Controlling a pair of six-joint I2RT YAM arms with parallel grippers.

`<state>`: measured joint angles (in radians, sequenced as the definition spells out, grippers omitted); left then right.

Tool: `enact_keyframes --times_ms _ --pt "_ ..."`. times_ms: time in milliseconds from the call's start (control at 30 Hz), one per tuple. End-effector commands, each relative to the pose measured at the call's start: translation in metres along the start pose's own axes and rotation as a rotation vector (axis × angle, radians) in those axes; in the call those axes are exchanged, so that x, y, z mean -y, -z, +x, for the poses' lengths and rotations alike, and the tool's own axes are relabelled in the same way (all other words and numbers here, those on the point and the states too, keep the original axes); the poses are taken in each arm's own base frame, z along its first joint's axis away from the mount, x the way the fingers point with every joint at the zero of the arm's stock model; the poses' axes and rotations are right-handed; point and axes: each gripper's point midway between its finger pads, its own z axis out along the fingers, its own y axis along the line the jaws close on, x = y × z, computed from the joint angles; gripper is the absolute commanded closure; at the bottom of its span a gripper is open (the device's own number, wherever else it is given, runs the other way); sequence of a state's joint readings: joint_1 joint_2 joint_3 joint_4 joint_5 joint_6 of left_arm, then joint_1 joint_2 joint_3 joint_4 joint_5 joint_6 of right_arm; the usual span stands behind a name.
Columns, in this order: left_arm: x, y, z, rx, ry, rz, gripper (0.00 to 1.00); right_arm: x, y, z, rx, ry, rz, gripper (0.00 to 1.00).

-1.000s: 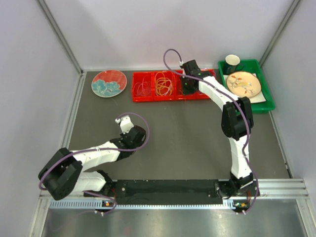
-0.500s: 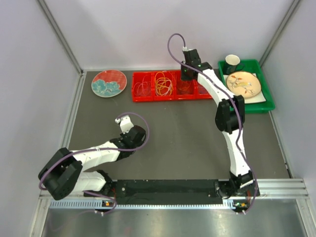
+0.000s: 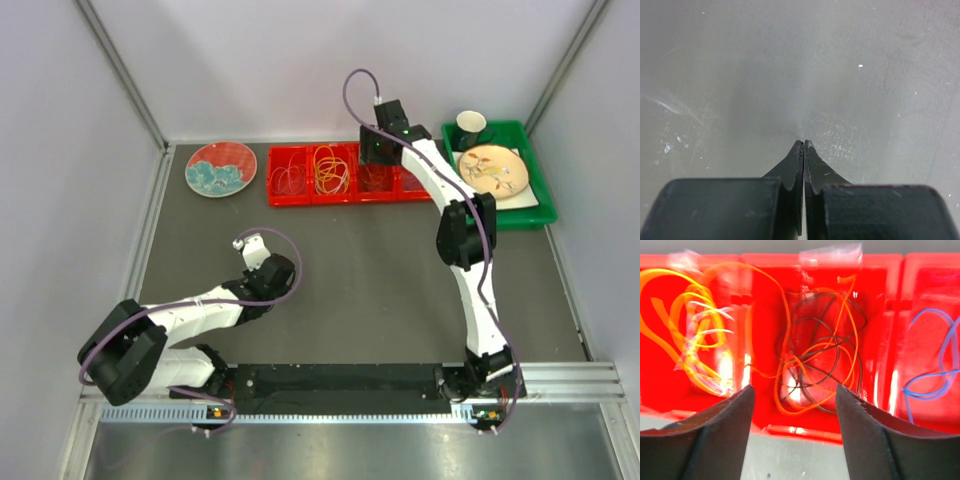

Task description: Untangle the cables

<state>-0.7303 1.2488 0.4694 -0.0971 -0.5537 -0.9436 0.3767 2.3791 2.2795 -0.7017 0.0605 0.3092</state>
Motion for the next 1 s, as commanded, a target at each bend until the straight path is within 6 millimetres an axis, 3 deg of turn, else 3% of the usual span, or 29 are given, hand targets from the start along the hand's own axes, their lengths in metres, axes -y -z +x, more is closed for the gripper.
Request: enact_keyframes --times_ms 0,67,133,200,233,267,300,333,400,433,500,533,600,633,667,733,767,900,967 --pt "0.011 0.0 -0.012 0.031 0.034 0.024 1.0 -0.033 0.13 -0.112 0.313 -0.04 -0.126 0.3" --pt "0.011 0.0 -0.012 0.032 0.034 0.023 1.0 -0.038 0.152 -0.119 0.34 -0.049 -0.158 0.28" --pt "0.011 0.001 -0.013 0.032 0.035 0.023 1.0 -0.044 0.187 -0.127 0.379 -0.044 -0.187 0.27" --pt "0.011 0.001 -0.012 0.031 0.034 0.022 1.0 -0.045 0.198 -0.12 0.37 -0.037 -0.196 0.27" --pt "0.011 0.001 -0.012 0.031 0.034 0.022 1.0 -0.045 0.223 -0.123 0.402 -0.037 -0.206 0.27" --pt "0.011 0.001 -0.013 0.032 0.035 0.023 1.0 -0.047 0.219 -0.107 0.355 -0.03 -0.222 0.27" --pt "0.011 0.001 -0.013 0.031 0.034 0.024 1.0 -0.046 0.226 -0.101 0.349 -0.029 -0.225 0.27" --pt "0.01 0.001 -0.012 0.03 0.034 0.021 1.0 -0.039 0.23 -0.081 0.318 -0.027 -0.212 0.26" --pt "0.01 0.002 -0.013 0.03 0.037 0.026 1.0 -0.033 0.233 -0.069 0.342 -0.063 -0.208 0.24" --pt "0.01 0.002 -0.012 0.03 0.037 0.025 1.0 -0.017 0.225 -0.042 0.31 -0.092 -0.156 0.21" --pt "0.01 0.003 -0.013 0.032 0.036 0.028 1.0 0.002 0.217 -0.03 0.353 -0.181 -0.082 0.22" --pt "0.01 0.003 -0.013 0.033 0.036 0.027 1.0 0.017 0.201 0.001 0.302 -0.182 -0.053 0.21" --pt "0.009 0.005 -0.014 0.033 0.04 0.029 1.0 0.003 0.218 0.01 0.325 -0.105 -0.17 0.21" --pt "0.008 0.005 -0.014 0.033 0.04 0.026 1.0 0.008 0.209 0.033 0.287 -0.099 -0.17 0.21" --pt "0.008 0.006 -0.015 0.035 0.041 0.031 1.0 -0.002 0.224 0.038 0.294 -0.084 -0.248 0.21" --pt "0.013 0.01 -0.019 0.032 0.021 0.056 1.0 0.0 0.221 0.061 0.258 -0.099 -0.261 0.21" --pt "0.014 0.013 -0.024 0.037 -0.001 0.051 1.0 -0.009 0.227 0.07 0.241 -0.085 -0.32 0.21" --pt "-0.002 0.025 -0.064 0.171 -0.043 -0.058 1.0 -0.027 0.255 0.097 0.254 -0.036 -0.441 0.22" --pt "-0.019 0.027 -0.09 0.277 -0.082 -0.156 1.0 -0.027 0.254 0.118 0.225 -0.044 -0.434 0.22"
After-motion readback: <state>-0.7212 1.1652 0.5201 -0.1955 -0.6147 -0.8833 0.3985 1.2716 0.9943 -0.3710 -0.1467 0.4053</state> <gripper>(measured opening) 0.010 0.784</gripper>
